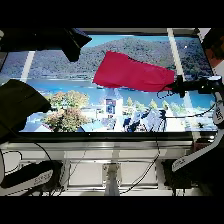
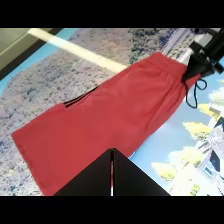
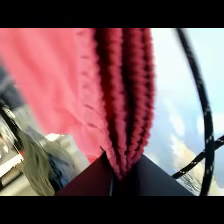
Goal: Fold the clothes and pants, and hang the long-sleeved shirts on hangers.
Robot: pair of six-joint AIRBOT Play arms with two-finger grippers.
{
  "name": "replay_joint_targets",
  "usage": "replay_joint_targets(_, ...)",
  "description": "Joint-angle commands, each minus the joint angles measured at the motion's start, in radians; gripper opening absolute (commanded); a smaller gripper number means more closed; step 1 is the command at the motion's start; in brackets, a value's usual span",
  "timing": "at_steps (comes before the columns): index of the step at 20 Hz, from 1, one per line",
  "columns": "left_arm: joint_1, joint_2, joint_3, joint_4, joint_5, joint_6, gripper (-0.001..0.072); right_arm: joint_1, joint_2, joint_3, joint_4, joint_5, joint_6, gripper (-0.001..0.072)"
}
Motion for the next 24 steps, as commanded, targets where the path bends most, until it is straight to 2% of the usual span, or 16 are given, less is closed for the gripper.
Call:
replay_joint_targets(1, 0.000, -0.018, 0.000, 0.028, 0.002, 0.001, 0.0011, -0.108, 0.076, 0.025, 0.016, -0.031, -0.001, 0.0011)
replay_joint_targets(6, 0.000, -0.070, 0.000, 0.076, 0.003, 0.000, 0.0011, -0.432, 0.241, 0.024, -0.253, 0.122, 0.026, 0.0011)
replay_joint_targets(12, 0.000, -0.113, 0.000, 0.075, 0.008, 0.000, 0.0011, -0.805, 0.455, 0.024, -0.460, 0.243, 0.086, 0.0011)
replay_joint_targets(14, 0.000, -0.120, 0.000, 0.075, 0.007, 0.000, 0.0011, -0.863, 0.507, 0.024, -0.541, 0.272, 0.084, 0.0012)
replay_joint_targets(18, 0.000, -0.126, 0.000, 0.075, 0.006, 0.000, 0.0011, -0.873, 0.521, 0.024, -0.581, 0.414, 0.085, 0.0015)
replay_joint_targets(19, 0.000, -0.126, 0.000, 0.075, 0.006, 0.000, 0.0011, -0.871, 0.522, 0.025, -0.575, 0.453, 0.106, 0.0060)
replay_joint_targets(21, 0.000, -0.126, 0.000, 0.075, 0.007, 0.000, 0.0011, -0.871, 0.527, 0.026, -0.561, 0.511, 0.206, 0.0354)
replay_joint_targets(22, 0.000, -0.126, 0.000, 0.075, 0.006, 0.000, 0.0011, -0.871, 0.535, 0.027, -0.526, 0.515, 0.228, 0.0419)
replay_joint_targets(24, 0.000, -0.126, 0.000, 0.075, 0.006, 0.000, 0.0011, -0.871, 0.550, 0.067, -0.394, 0.509, 0.238, 0.0418)
